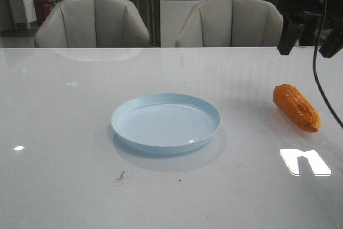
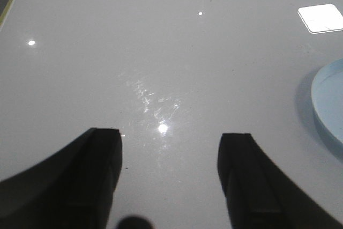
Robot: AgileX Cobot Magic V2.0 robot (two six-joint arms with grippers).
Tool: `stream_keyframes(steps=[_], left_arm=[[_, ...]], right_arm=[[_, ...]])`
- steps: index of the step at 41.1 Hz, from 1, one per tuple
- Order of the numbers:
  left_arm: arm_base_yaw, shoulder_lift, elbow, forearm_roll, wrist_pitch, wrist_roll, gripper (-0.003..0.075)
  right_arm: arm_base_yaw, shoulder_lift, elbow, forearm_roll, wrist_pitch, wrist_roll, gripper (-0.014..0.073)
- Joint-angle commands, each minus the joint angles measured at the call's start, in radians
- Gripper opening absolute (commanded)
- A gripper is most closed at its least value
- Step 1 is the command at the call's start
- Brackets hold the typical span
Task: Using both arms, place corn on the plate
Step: 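Lower the right gripper over the orange corn cob and close on it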
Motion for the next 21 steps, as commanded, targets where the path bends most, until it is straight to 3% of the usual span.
stream_keyframes(steps=[1, 21], left_arm=[[0.0, -0.009, -0.027, -0.008, -0.073, -0.011, 0.0454], [0.0, -0.004, -0.027, -0.002, -0.073, -0.011, 0.0454]], right_arm=[[-0.006, 0.001, -0.072, -0.048, 0.014, 0.037, 0.0624], [-0.002, 0.153, -0.091, -0.014, 0.014, 0.037, 0.0624]])
